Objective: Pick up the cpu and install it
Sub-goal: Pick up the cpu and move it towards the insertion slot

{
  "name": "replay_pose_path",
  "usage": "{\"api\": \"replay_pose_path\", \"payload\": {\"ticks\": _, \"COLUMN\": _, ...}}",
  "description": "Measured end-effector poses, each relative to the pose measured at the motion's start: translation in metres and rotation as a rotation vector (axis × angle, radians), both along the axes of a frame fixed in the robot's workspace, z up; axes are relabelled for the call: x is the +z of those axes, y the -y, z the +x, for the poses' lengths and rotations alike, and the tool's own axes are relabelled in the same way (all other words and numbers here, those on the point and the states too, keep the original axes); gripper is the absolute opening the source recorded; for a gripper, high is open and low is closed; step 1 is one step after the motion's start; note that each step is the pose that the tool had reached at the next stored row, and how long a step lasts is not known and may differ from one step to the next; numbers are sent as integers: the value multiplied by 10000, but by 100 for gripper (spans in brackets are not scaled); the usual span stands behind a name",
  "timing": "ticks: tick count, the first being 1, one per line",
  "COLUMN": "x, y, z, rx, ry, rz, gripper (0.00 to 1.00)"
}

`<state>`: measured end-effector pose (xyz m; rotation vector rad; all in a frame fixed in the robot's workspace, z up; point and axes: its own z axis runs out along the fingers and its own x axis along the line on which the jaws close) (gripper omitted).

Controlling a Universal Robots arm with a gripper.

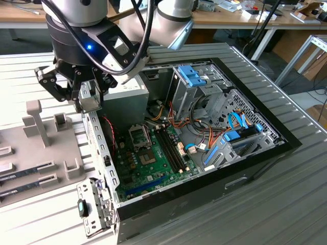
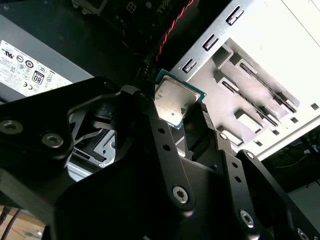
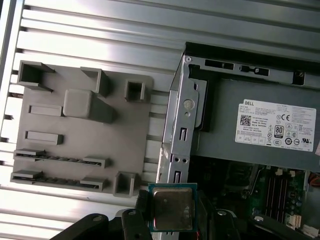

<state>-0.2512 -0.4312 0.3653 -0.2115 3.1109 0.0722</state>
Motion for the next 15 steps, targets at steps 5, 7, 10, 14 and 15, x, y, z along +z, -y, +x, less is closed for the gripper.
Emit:
{"api": "replay_pose_path", "payload": {"ticks": 5, "x": -3, "y": 4, "z": 30, "rx": 0, "ry": 0, "rz": -1, "gripper": 47}}
{"api": "replay_pose_path", "payload": {"ticks": 7, "x": -5, "y": 6, "z": 45, "rx": 0, "ry": 0, "rz": 0, "gripper": 47}}
{"api": "replay_pose_path", "payload": {"ticks": 10, "x": -7, "y": 8, "z": 61, "rx": 0, "ry": 0, "rz": -1, "gripper": 47}}
{"api": "replay_pose_path", "payload": {"ticks": 14, "x": -10, "y": 11, "z": 77, "rx": 0, "ry": 0, "rz": -1, "gripper": 47}}
{"api": "replay_pose_path", "payload": {"ticks": 15, "x": -11, "y": 12, "z": 82, "rx": 0, "ry": 0, "rz": 0, "gripper": 47}}
